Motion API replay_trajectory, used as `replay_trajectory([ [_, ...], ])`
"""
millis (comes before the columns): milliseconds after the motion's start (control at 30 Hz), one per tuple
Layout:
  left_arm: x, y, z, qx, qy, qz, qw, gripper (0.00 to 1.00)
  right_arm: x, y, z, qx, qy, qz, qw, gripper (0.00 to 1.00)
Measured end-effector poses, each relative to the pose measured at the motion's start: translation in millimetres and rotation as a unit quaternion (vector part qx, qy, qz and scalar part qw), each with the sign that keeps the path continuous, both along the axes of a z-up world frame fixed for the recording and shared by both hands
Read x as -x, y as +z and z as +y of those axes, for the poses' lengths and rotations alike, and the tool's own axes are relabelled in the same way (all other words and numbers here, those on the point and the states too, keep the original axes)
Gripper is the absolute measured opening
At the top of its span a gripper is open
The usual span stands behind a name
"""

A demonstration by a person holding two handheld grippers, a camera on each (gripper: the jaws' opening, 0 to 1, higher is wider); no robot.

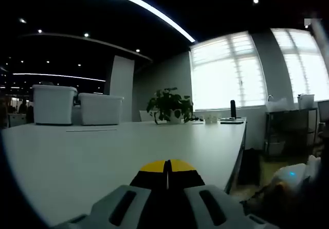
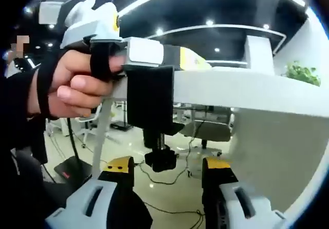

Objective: Clamp the fixed fixture on the desktop, loosen the retaining clip, secure it to the edge of the desk, and tighten the retaining clip.

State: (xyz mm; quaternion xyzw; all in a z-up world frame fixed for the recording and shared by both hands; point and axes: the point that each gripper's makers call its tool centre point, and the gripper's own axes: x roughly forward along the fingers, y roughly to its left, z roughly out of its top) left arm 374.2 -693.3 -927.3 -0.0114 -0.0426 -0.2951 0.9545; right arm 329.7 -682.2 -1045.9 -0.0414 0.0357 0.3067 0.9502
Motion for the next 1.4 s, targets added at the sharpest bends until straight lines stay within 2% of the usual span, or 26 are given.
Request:
replay_trajectory([
  [67,0.1,0.3,0.2,0.000,-0.002,-0.001,1.0000,0.01,0.9,0.6,3.8,0.001,-0.052,-0.004,0.9987,0.52],
  [200,1.0,0.5,0.1,0.000,-0.003,-0.001,1.0000,0.01,-2.8,-0.1,7.0,-0.011,-0.095,0.008,0.9954,0.51],
  [267,1.2,0.6,0.3,0.000,-0.002,-0.001,1.0000,0.01,-5.6,-1.6,10.0,-0.004,-0.098,0.008,0.9951,0.46],
  [333,1.5,0.6,0.4,-0.001,-0.002,-0.001,1.0000,0.01,-7.5,-4.0,13.2,0.003,-0.094,0.010,0.9955,0.31],
  [367,1.5,0.6,0.5,0.000,-0.002,-0.001,1.0000,0.01,-8.2,-3.2,13.0,0.006,-0.093,0.004,0.9956,0.27],
  [433,1.7,0.4,0.4,-0.001,-0.002,-0.001,1.0000,0.01,-8.1,-0.4,9.6,0.010,-0.098,-0.003,0.9951,0.25],
  [533,1.4,0.3,0.6,0.000,-0.002,0.000,1.0000,0.01,-8.5,-1.9,10.6,-0.007,-0.094,0.010,0.9955,0.25],
  [600,0.9,0.3,1.1,-0.001,0.001,-0.001,1.0000,0.01,-8.8,-2.2,10.4,-0.005,-0.086,0.014,0.9962,0.24],
  [667,1.1,0.4,1.2,-0.001,0.001,-0.001,1.0000,0.01,-7.1,-2.2,12.5,-0.002,-0.056,0.019,0.9982,0.24],
  [767,1.6,0.6,0.6,-0.002,-0.003,-0.003,1.0000,0.01,-6.2,-1.8,15.1,0.008,0.017,0.007,0.9998,0.24],
  [900,0.2,0.5,3.4,-0.002,0.000,-0.002,1.0000,0.01,-5.1,-2.3,17.4,0.021,0.099,0.004,0.9949,0.24],
  [967,-0.4,0.2,3.9,-0.002,0.000,-0.001,1.0000,0.01,-4.5,-3.2,20.9,0.016,0.137,0.015,0.9904,0.24],
  [1033,-0.8,0.1,3.7,-0.002,-0.003,-0.002,1.0000,0.01,-9.3,-4.7,20.7,0.020,0.161,0.014,0.9867,0.24],
  [1200,-2.1,-0.3,3.8,-0.002,-0.005,-0.001,1.0000,0.01,-9.5,-4.7,23.7,0.033,0.237,-0.005,0.9710,0.24],
  [1300,-2.9,-0.5,3.2,-0.001,-0.011,-0.002,0.9999,0.01,-10.9,-5.5,26.0,0.031,0.279,-0.004,0.9598,0.24],
  [1400,-4.3,-0.8,3.6,-0.001,-0.011,0.000,0.9999,0.01,-11.7,-6.0,27.1,0.025,0.299,0.001,0.9538,0.24],
])
